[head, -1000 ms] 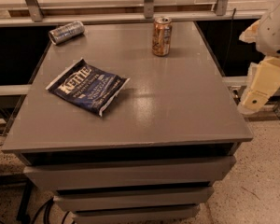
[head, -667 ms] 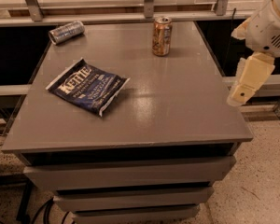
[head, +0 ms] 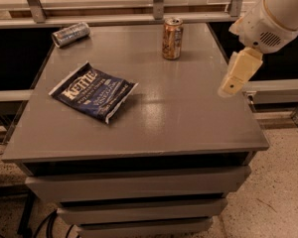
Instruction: Pick orange can
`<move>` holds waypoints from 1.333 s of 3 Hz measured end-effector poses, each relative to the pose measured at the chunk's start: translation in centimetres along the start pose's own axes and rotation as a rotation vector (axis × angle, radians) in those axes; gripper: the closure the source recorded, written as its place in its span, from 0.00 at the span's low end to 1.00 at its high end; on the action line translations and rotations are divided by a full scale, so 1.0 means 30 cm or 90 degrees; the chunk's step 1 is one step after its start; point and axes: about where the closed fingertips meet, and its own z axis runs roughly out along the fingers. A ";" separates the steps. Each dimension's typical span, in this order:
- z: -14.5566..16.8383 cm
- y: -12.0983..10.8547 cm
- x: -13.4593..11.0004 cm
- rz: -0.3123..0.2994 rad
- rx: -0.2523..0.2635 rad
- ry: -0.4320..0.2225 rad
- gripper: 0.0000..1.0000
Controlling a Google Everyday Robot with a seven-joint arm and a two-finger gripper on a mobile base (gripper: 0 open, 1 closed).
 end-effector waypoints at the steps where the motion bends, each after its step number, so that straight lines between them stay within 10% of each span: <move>1: 0.049 -0.062 -0.047 0.011 0.013 -0.027 0.00; 4: 0.202 -0.230 -0.195 0.062 0.032 -0.096 0.00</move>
Offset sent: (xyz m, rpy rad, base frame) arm 0.0870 0.0359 -0.0029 0.1486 -0.0800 -0.0473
